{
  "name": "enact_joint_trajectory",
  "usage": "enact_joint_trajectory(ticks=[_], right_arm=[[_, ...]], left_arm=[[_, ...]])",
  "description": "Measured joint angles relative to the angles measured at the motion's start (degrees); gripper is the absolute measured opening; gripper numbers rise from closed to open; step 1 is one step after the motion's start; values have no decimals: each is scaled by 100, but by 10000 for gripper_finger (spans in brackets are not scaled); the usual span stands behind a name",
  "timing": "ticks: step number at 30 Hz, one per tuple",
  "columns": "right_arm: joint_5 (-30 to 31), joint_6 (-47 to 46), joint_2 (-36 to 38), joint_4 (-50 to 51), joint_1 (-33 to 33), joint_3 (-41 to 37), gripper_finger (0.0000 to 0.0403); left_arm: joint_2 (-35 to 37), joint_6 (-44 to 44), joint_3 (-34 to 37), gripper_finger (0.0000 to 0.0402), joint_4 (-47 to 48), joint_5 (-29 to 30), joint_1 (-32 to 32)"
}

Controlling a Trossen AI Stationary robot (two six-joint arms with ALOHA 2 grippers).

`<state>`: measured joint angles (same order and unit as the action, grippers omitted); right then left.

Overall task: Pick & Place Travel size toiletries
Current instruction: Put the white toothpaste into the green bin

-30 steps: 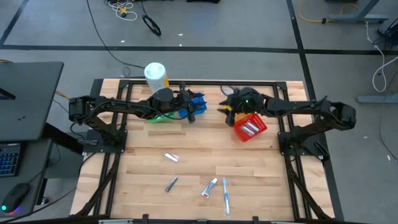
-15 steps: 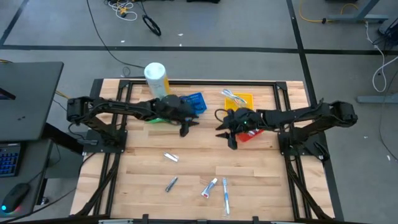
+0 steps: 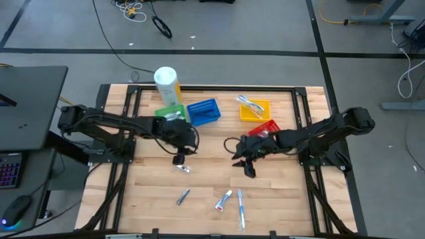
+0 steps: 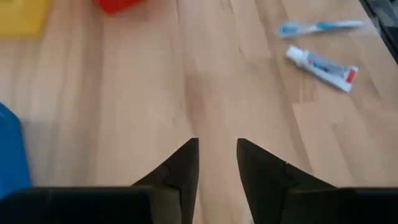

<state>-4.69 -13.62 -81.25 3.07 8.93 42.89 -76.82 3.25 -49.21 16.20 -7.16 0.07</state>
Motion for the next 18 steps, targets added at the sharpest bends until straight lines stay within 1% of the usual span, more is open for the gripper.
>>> enact_joint_trajectory(ticks=[4,11,16,18], right_arm=[[-7,-52,-242,-84,323,0,156],[7,-414,-563,-201,823,0,156],[0,-405,-817,-974,1189,1,156],[0,-403,-970,-1362,1325,2,156]], left_arm=[[-111,-246,0,116,123,108,337],[-216,-716,3,115,-19,753,1025],[-289,-1099,3,115,-66,1363,1535],[-304,-1278,-3,115,-58,1692,1749]])
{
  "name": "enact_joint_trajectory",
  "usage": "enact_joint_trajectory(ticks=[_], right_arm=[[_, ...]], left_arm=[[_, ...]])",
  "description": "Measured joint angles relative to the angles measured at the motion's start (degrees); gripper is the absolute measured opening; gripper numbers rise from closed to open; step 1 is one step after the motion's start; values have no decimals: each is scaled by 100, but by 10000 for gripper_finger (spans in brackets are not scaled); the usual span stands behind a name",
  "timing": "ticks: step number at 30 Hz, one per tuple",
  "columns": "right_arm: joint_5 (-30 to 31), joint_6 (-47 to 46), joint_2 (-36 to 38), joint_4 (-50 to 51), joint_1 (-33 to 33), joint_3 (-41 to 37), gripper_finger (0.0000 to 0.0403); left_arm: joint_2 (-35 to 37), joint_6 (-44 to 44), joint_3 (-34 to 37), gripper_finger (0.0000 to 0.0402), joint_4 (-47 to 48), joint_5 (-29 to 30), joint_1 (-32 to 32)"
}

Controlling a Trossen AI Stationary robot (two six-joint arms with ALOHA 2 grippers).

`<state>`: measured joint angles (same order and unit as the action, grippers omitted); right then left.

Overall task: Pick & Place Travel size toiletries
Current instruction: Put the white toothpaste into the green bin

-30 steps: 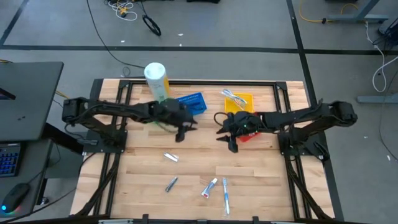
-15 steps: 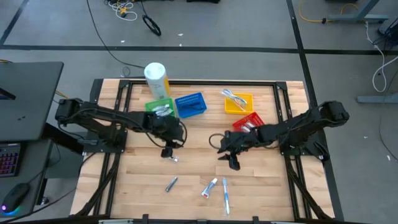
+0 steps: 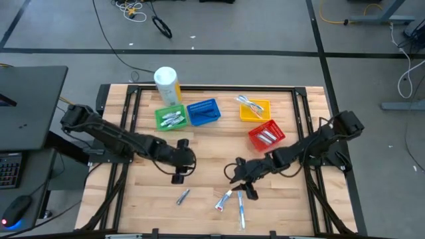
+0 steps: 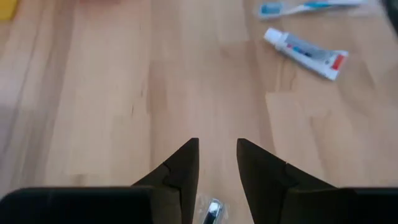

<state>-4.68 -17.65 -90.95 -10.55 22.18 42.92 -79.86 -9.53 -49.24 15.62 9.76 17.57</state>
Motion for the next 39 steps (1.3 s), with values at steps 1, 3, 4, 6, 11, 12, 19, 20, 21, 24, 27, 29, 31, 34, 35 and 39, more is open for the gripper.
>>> enact_joint_trajectory(ticks=[1,3,4,6,11,12,19,20,21,24,27,29,31,34,35,39], right_arm=[[2,5,-80,-133,61,0,156],[9,9,-282,-371,174,0,156],[8,9,-385,-442,228,0,156],[59,10,-602,-584,316,0,156],[599,162,-1151,-1133,495,-2,156],[609,219,-1234,-1227,514,-2,156],[635,181,-1513,-1385,563,-2,156],[636,164,-1513,-1411,544,-2,156],[642,162,-1507,-1423,528,-2,156],[623,162,-1507,-1405,511,-2,156],[509,41,-1507,-1453,511,-2,158],[388,-70,-1507,-1502,511,-2,162],[311,-77,-1507,-1495,516,-2,168],[312,167,-1507,-1492,552,-2,173],[310,249,-1507,-1481,559,-2,173],[293,311,-1507,-1392,566,-2,174]], left_arm=[[-2,-85,5,115,17,194,111],[-4,-254,5,115,-16,654,338],[-3,-361,5,115,-13,886,454],[-3,-529,5,115,5,1284,682],[-4,-795,5,115,-3,1874,1115],[-3,-835,5,115,-3,1947,1162],[-2,-1013,5,115,11,2090,1309],[-4,-1019,5,115,8,2091,1309],[-4,-1021,5,115,7,2093,1309],[-4,-1022,5,115,5,2117,1307],[-4,-990,5,115,6,2177,1307],[-3,-981,5,115,10,2232,1307],[-4,-980,5,115,8,2242,1307],[-4,-1007,5,115,8,2242,1307],[-4,-1043,5,115,8,2242,1307],[-4,-1117,5,115,6,2241,1307]])
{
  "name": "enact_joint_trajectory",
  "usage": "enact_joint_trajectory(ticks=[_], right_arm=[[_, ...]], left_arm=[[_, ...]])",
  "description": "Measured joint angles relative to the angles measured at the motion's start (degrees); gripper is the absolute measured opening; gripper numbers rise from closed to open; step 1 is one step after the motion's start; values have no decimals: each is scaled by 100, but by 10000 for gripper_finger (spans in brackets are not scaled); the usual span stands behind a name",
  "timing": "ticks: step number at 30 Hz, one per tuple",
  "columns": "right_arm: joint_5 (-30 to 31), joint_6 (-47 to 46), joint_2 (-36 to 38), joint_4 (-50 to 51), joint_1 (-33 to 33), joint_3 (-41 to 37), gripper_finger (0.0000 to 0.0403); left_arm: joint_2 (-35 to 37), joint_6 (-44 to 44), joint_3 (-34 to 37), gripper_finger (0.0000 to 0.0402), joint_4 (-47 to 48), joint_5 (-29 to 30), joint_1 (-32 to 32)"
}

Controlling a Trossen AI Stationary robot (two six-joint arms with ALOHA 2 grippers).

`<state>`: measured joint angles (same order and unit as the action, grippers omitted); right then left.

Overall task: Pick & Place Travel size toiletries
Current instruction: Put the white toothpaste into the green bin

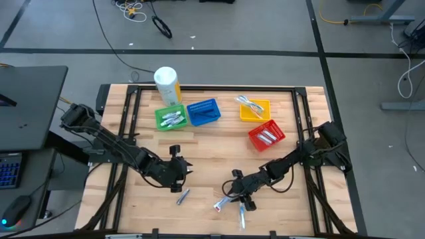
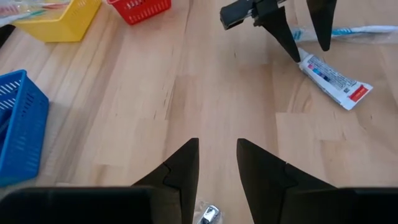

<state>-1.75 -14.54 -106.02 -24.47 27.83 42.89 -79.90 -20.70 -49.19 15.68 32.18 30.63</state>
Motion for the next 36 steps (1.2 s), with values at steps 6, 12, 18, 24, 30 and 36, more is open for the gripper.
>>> enact_joint_trajectory(ticks=[6,12,18,24,30,36], right_arm=[[-31,-1,2,80,4,0,168],[-32,-1,4,199,7,0,126],[-38,-1,4,199,7,0,74],[-41,5,4,194,7,0,54],[403,508,153,86,-60,0,52],[1156,1017,522,-19,-335,0,51]], left_arm=[[0,-10,0,115,-1,-1,0],[2,-21,0,116,-13,3,0],[0,-213,0,116,-11,18,0],[0,-435,0,116,-19,16,-1],[0,-934,0,116,-20,-47,-2],[0,-734,0,116,-20,-278,-4]])
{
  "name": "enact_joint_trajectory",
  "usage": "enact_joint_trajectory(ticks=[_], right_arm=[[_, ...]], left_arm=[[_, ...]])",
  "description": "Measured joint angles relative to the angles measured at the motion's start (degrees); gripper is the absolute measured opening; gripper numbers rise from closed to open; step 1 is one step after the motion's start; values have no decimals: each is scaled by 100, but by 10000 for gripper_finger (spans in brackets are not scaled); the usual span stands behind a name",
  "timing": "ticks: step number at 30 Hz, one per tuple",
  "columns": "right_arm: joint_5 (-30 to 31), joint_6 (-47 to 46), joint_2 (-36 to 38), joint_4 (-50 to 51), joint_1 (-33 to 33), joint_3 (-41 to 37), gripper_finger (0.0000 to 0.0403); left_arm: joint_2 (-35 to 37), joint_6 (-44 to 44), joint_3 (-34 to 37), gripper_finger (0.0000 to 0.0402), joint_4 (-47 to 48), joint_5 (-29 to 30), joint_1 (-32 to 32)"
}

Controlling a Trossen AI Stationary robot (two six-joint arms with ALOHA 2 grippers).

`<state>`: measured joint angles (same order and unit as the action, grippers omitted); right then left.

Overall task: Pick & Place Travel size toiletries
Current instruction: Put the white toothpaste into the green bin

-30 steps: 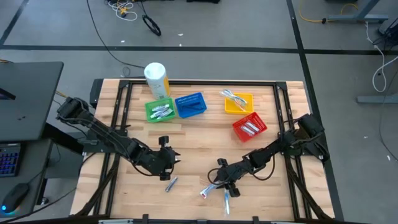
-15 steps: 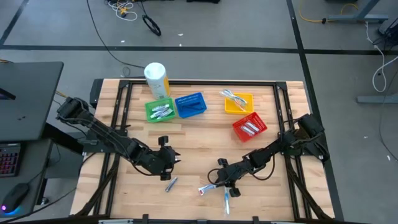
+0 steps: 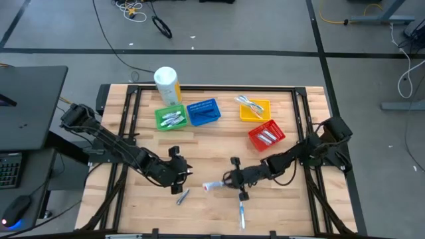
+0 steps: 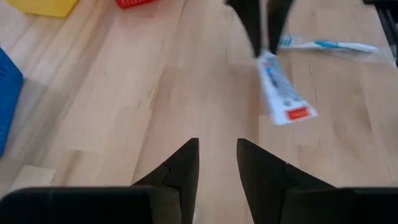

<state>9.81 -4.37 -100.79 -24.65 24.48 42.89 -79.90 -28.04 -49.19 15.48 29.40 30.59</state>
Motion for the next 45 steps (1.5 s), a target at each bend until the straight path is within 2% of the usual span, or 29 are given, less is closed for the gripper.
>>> enact_joint_trajectory(ticks=[4,11,16,19,23,29,34,45], right_arm=[[489,-255,165,-146,-307,0,51],[-711,-1841,168,-420,-872,0,51],[-739,-2156,168,-549,-1008,0,51],[-749,-2155,168,-705,-1058,0,51],[-787,-2117,168,-795,-1092,0,51],[-1018,-1914,168,-1557,-1096,0,51],[-1052,-1771,168,-1612,-1106,0,50],[-1053,-1765,166,-1481,-1172,0,50]], left_arm=[[0,408,0,116,1,144,0],[2,2130,0,117,-50,355,-138],[0,2894,0,134,-250,221,-233],[0,2999,0,152,-251,3,-258],[0,2999,0,175,-252,10,-258],[0,3034,0,183,-256,47,-267],[0,3107,0,155,-261,254,-267],[0,3439,0,31,-339,348,-269]])
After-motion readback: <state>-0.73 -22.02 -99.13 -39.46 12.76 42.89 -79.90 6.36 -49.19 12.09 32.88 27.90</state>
